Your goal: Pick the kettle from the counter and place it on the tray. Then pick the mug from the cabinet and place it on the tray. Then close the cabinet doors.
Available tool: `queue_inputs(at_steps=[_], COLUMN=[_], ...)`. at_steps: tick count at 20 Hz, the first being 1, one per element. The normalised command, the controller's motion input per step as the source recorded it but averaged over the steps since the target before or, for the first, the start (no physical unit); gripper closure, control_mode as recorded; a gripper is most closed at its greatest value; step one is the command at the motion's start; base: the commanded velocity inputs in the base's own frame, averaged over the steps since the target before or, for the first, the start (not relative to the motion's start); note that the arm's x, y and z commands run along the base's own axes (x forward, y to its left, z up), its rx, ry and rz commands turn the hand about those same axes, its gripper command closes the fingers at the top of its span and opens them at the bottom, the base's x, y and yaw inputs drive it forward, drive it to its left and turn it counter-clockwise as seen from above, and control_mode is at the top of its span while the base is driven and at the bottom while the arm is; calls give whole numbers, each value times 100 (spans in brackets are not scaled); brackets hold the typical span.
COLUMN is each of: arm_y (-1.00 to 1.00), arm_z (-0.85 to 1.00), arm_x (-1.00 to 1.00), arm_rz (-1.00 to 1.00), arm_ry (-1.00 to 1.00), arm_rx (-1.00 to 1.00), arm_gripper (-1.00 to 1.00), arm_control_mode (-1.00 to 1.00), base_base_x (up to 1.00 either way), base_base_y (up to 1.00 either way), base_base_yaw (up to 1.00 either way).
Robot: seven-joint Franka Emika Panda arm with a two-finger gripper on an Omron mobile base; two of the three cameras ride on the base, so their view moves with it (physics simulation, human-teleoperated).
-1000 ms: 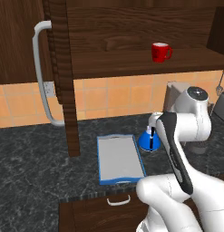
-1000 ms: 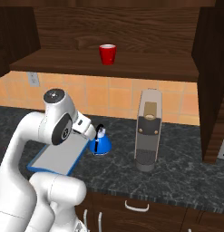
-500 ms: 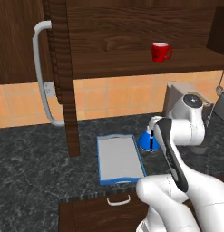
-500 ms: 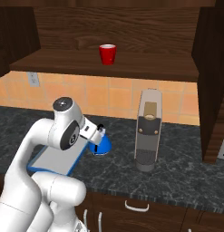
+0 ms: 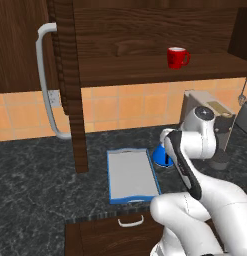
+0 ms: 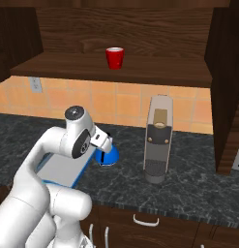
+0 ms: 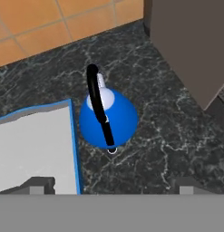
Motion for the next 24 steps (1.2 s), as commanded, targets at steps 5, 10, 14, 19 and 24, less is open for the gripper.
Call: queue_inputs(at_steps=[5,10,14,19,24], arm_y=[0,-1,-6,-7,-5], arm_z=[-16,-25,-26,-18,-7], arm_x=[40,41,37,32,20], arm_rz=[2,3,3,1,0], arm_ry=[0,2,3,3,2], arm_rx=[0,0,0,0,0], arm_gripper=[-100,-100,-100,-100,-100], arm_control_mode=[-100,-100,-100,-100,-100], base_base_x=[0,0,0,0,0], base_base_y=[0,0,0,0,0], base_base_yaw=[0,0,0,0,0])
